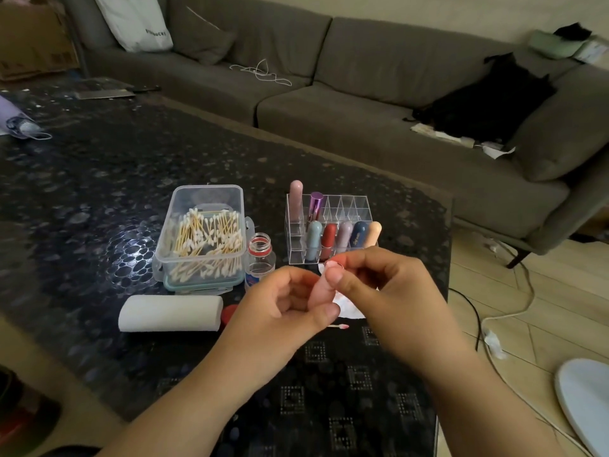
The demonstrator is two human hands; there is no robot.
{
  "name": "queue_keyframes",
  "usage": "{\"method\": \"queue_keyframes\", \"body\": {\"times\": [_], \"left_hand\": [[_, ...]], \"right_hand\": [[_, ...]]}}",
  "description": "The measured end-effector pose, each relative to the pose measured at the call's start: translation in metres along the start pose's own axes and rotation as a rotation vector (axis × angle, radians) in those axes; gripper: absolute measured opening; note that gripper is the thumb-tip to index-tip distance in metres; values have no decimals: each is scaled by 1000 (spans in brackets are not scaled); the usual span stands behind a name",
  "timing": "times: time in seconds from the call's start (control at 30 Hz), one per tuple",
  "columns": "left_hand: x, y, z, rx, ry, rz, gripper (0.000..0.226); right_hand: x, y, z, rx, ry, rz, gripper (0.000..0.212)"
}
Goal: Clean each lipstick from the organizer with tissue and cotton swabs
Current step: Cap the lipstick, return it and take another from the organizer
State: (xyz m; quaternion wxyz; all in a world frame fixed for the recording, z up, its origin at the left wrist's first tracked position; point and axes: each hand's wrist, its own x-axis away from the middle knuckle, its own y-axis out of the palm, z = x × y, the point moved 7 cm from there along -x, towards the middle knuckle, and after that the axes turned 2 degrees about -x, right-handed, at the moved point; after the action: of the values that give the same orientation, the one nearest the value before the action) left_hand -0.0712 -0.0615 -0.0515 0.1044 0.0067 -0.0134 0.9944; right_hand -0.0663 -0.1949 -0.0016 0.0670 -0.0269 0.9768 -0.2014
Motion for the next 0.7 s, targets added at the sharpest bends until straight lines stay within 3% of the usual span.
{"method": "queue_keyframes", "body": {"times": [0.13, 0.23, 0.33, 0.43, 0.5, 0.6, 0.7], "left_hand": [[3, 12, -2, 257, -101, -161, 40], [3, 12, -4, 411, -110, -140, 32], [-1, 6, -6, 390, -66, -82, 19], [-4, -1, -9, 336, -30, 1, 28], [-5, 3, -8, 406, -59, -39, 32], [-2, 13, -5, 497, -152, -163, 56], [-1, 10, -8, 501, -167, -114, 40]], "right_hand": [[0, -1, -5, -115, -16, -22, 25], [1, -1, -8, -143, -31, -21, 23], [1, 1, -9, -143, -47, -8, 24], [0, 5, -8, -113, -62, 1, 30], [-1, 7, -8, -124, -52, -8, 28], [-1, 7, -9, -164, -21, -35, 27], [-1, 7, -9, -174, -24, -41, 27]]}}
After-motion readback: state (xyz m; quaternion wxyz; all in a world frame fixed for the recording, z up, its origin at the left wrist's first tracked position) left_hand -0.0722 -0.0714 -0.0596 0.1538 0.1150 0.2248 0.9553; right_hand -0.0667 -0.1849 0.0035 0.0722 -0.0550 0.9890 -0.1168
